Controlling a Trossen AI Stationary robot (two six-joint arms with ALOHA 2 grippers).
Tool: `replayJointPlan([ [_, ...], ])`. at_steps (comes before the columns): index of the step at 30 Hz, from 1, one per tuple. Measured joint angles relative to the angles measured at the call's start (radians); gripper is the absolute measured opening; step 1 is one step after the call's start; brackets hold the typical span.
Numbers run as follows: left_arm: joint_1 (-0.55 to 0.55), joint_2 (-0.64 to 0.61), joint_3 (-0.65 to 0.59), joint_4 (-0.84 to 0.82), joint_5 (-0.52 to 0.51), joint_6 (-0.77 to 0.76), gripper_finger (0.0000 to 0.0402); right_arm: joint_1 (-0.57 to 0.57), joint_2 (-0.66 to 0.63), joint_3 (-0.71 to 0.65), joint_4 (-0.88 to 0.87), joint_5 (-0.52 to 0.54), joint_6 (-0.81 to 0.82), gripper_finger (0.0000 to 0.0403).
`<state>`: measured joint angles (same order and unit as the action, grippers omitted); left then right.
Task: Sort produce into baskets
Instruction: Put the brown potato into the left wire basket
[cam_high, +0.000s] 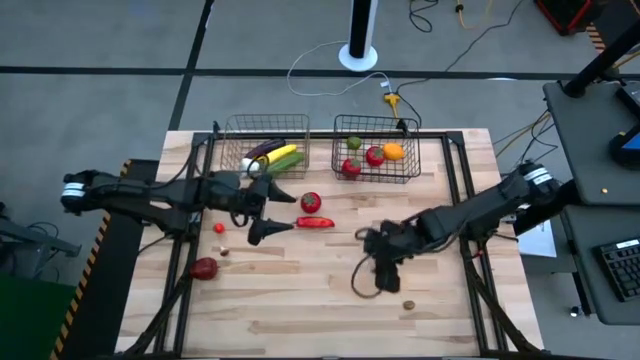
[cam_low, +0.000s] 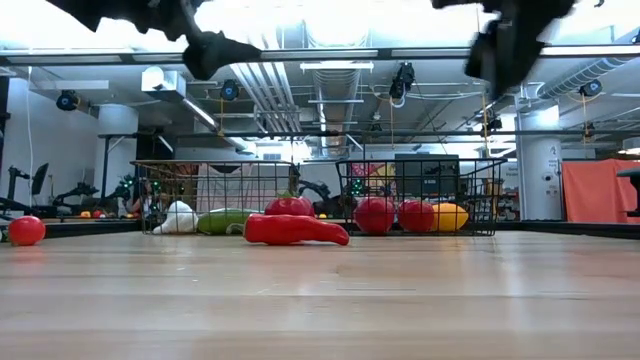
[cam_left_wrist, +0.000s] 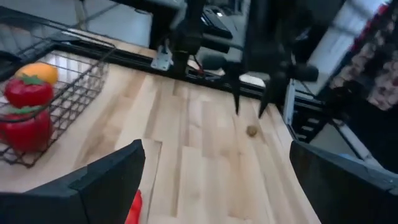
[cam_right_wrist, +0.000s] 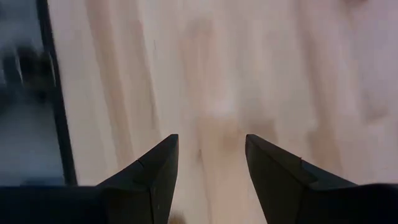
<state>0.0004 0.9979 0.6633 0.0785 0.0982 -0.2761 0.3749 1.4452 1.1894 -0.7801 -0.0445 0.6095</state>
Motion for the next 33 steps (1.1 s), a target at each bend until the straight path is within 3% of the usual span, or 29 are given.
replayJointPlan([
  [6,-0.049,-0.045,-0.029,0.023,-0.164,-0.004,0.0381,0.149,0.137,0.004,-0.098,-0.012,0.055,0.0178],
  [17,-0.050,-0.011,-0.002,0.014,-0.195,0.030,0.0381,0.390,0.264,-0.003,-0.097,0.018,0.305,0.0178],
  [33,-0.049,0.155,0.064,0.013,-0.196,0.066,0.0381,0.419,0.294,-0.045,-0.068,0.046,0.351,0.0172],
])
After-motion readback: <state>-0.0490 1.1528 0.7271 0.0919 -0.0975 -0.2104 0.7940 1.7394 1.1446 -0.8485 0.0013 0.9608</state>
